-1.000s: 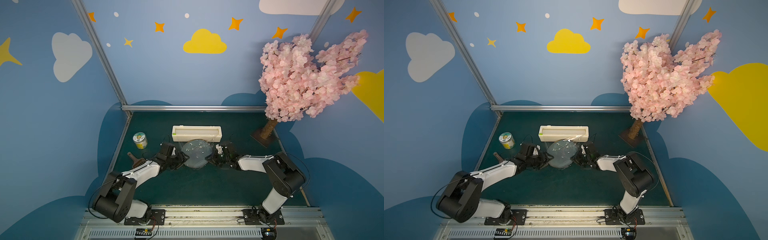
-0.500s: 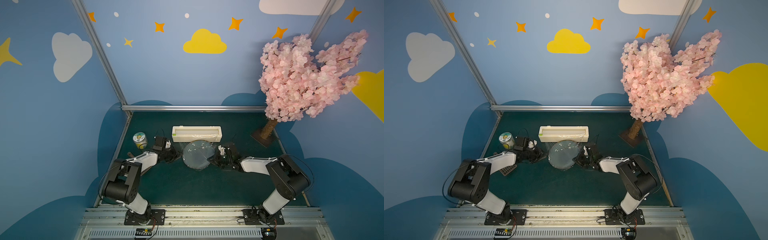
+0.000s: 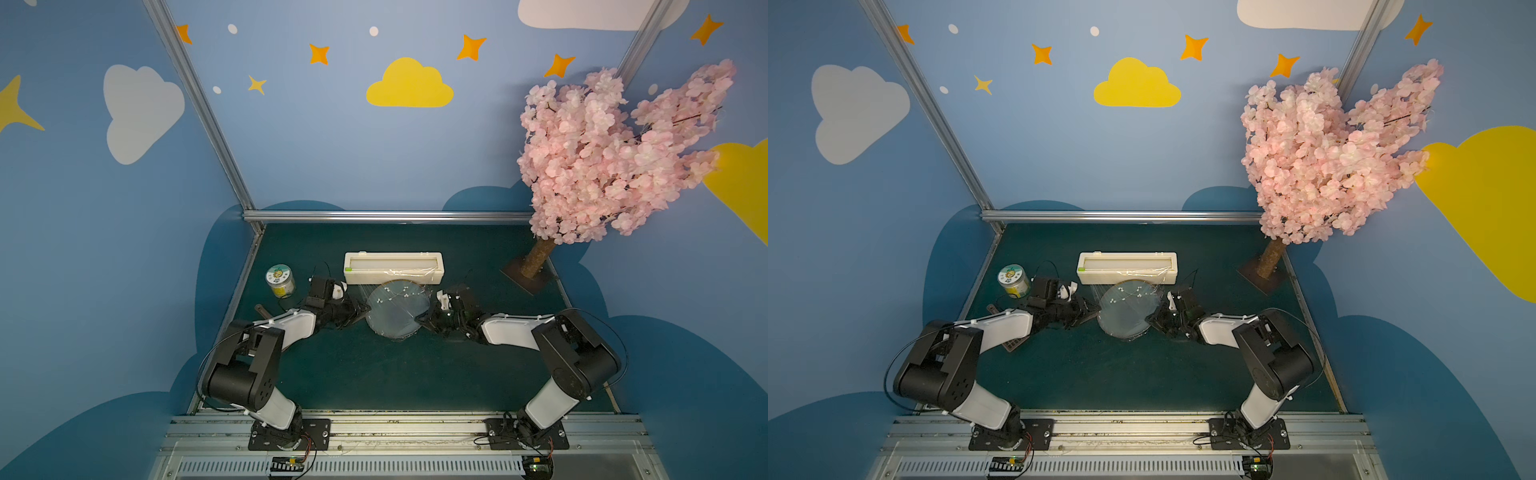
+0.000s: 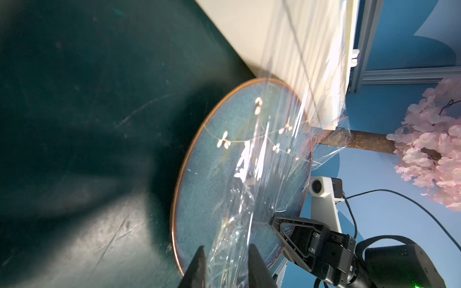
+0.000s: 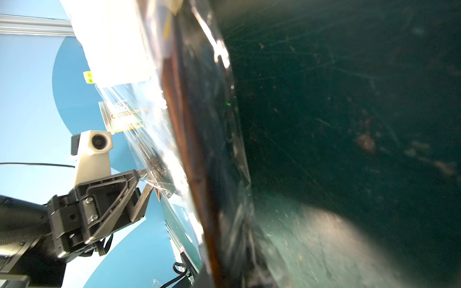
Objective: Wrap the plate with plastic wrap
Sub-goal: Pick up the plate at the center of the board.
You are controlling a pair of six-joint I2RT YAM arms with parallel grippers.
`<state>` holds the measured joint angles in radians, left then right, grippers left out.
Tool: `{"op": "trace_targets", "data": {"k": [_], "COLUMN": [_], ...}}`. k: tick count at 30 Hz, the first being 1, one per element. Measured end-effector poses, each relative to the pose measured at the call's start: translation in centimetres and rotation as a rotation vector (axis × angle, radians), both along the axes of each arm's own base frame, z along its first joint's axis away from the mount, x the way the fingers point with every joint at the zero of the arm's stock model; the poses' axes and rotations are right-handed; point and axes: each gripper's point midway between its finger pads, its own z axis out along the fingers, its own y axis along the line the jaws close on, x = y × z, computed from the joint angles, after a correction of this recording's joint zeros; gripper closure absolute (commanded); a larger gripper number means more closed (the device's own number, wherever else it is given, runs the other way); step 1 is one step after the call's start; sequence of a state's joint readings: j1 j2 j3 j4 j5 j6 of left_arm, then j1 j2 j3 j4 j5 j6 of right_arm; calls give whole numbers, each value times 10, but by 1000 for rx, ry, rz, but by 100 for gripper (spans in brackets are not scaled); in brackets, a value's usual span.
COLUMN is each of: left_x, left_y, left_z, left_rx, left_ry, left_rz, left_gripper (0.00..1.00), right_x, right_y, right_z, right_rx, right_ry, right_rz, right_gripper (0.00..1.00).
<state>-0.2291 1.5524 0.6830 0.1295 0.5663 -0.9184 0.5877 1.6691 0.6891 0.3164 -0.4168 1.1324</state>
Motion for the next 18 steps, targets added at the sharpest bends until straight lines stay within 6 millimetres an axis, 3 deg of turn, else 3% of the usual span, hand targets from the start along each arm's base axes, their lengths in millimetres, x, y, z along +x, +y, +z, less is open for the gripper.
{"op": "trace_targets", "data": {"k": [4,9,18], "left_x": [-4,-1,-4], "left_y": [-5,-13,-6], "left_z": [11,20,2], "left_rx": [56,144,259], "left_ry": [-37,-66,-8], "left_rz": [-25,-58,-60], "left_gripper": [61,69,72], "right_x": [0,0,0], "right_y": [0,0,0], "right_z": [0,0,0], "right_rx": [-1,-1,0], "right_ry": [-3,-3,-3], "right_rz": [3,3,4], "right_gripper": [93,93,93]}}
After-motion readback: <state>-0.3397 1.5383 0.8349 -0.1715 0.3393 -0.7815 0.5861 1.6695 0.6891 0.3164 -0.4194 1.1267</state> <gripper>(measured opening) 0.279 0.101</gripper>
